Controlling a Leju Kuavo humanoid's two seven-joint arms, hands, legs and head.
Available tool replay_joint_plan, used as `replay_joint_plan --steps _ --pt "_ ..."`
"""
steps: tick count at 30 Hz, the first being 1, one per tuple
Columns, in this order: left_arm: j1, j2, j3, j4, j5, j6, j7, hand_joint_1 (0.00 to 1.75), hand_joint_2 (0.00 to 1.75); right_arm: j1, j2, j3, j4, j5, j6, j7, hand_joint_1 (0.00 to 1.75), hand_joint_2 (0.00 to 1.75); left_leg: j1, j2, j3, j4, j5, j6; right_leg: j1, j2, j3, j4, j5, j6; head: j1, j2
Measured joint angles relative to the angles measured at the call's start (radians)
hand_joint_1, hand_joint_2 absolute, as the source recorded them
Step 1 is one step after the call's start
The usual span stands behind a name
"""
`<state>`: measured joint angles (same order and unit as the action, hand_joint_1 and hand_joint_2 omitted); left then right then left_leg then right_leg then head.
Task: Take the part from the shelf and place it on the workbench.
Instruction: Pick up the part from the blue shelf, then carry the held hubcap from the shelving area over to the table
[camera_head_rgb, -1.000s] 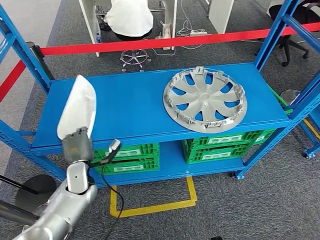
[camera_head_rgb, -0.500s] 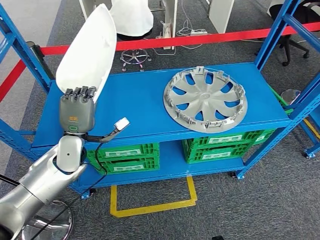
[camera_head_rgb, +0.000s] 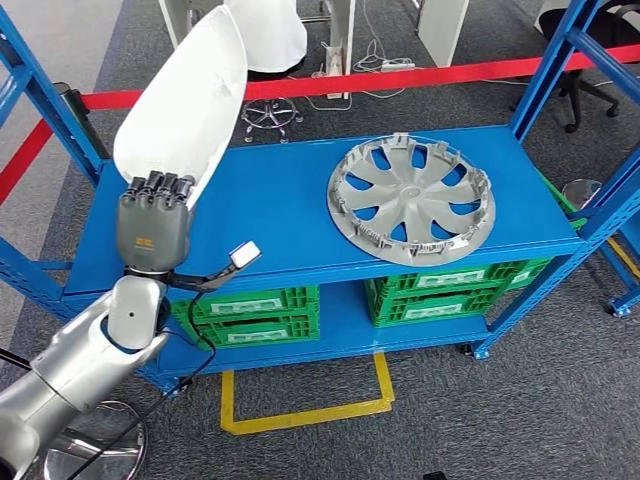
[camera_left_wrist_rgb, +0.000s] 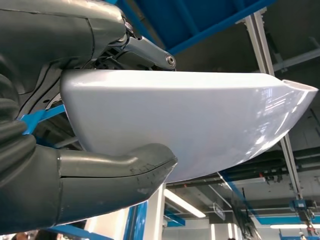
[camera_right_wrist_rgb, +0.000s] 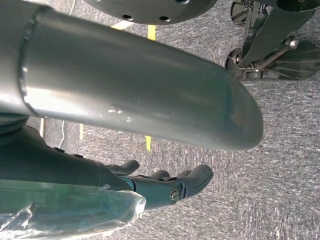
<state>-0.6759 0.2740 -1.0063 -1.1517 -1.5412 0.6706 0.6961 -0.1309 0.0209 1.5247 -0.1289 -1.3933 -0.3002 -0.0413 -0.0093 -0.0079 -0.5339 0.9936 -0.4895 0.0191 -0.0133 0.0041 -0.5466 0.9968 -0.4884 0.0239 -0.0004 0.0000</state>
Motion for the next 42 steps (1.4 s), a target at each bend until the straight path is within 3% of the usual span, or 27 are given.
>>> replay_joint_plan --steps 21,26,28,30,32,33,34,35,38,40,42 --pt "0.021 -0.014 -0.012 0.025 0.000 0.020 0.000 1.33 1.75 0.000 0.000 0.000 0.000 0.001 0.000 -0.001 0.00 0.00 0.000 0.000 0.000 0.001 0.000 0.000 0.000 0.000 0.000 -0.001 0.000 0.000 0.000 0.000" --pt "0.019 -0.002 -0.008 0.028 0.000 0.020 0.002 1.33 1.75 0.000 0.000 0.000 0.000 -0.001 0.000 0.000 0.00 0.00 -0.005 0.000 -0.005 0.008 0.000 0.008 -0.006 0.000 -0.002 -0.004 0.007 0.010 -0.001 0.000" --pt "0.019 0.003 -0.004 0.029 0.000 0.020 0.002 1.33 1.75 -0.001 0.000 0.000 0.000 0.000 0.000 0.000 0.00 0.00 -0.001 0.003 -0.001 -0.007 0.013 0.018 -0.005 0.001 -0.007 -0.001 0.002 0.016 0.000 0.000" --pt "0.019 0.008 -0.001 0.031 0.000 0.021 0.002 1.33 1.75 -0.001 0.000 0.000 0.000 0.002 -0.002 0.000 0.00 0.00 0.004 0.008 -0.001 -0.023 0.027 0.027 -0.003 0.001 -0.036 0.054 -0.041 0.019 0.003 0.000" --pt "0.024 0.016 0.003 0.034 0.000 0.023 0.003 1.33 1.75 0.000 0.000 0.000 0.000 0.006 -0.003 0.000 0.00 0.00 0.003 0.010 -0.008 -0.024 0.031 0.030 -0.004 0.000 -0.091 0.180 -0.107 0.021 0.005 0.000" --pt "0.030 0.022 0.006 0.036 0.000 0.023 0.003 1.33 1.75 0.001 0.000 0.000 0.000 0.008 -0.004 0.000 0.00 0.00 0.002 0.011 -0.012 -0.022 0.033 0.030 -0.005 0.000 -0.116 0.239 -0.127 0.022 0.005 0.000" --pt "0.036 0.027 0.009 0.037 0.000 0.023 0.003 1.33 1.75 0.002 0.001 0.000 0.000 0.010 -0.004 0.000 0.00 0.00 0.002 0.012 -0.015 -0.021 0.034 0.029 -0.006 0.000 -0.127 0.271 -0.129 0.024 0.005 0.000" --pt "0.041 0.033 0.011 0.038 0.000 0.023 0.003 1.33 1.75 0.003 0.001 0.000 0.000 0.011 -0.005 0.001 0.00 0.00 0.003 0.012 -0.018 -0.018 0.035 0.027 -0.007 -0.001 -0.120 0.263 -0.111 0.025 0.005 0.000" --pt "0.048 0.046 0.019 0.038 0.000 0.023 0.003 1.33 1.75 0.001 0.002 0.000 0.000 0.012 -0.007 0.001 0.00 0.00 0.006 0.011 -0.026 -0.001 0.030 0.015 -0.011 -0.002 -0.025 0.091 -0.024 0.029 0.006 0.000" --pt "0.050 0.054 0.024 0.038 0.000 0.024 0.003 1.33 1.75 -0.001 0.004 0.000 -0.001 0.012 -0.007 0.001 0.00 0.00 0.005 0.010 -0.036 0.011 0.033 0.001 -0.008 0.001 0.005 0.035 -0.015 0.024 0.006 0.000" --pt "0.051 0.061 0.026 0.038 0.000 0.024 0.003 1.33 1.75 -0.002 0.006 0.000 -0.001 0.013 -0.008 0.002 0.00 0.00 0.005 0.008 -0.047 0.016 0.042 -0.013 -0.005 0.004 0.001 0.031 -0.014 0.015 0.006 0.000"
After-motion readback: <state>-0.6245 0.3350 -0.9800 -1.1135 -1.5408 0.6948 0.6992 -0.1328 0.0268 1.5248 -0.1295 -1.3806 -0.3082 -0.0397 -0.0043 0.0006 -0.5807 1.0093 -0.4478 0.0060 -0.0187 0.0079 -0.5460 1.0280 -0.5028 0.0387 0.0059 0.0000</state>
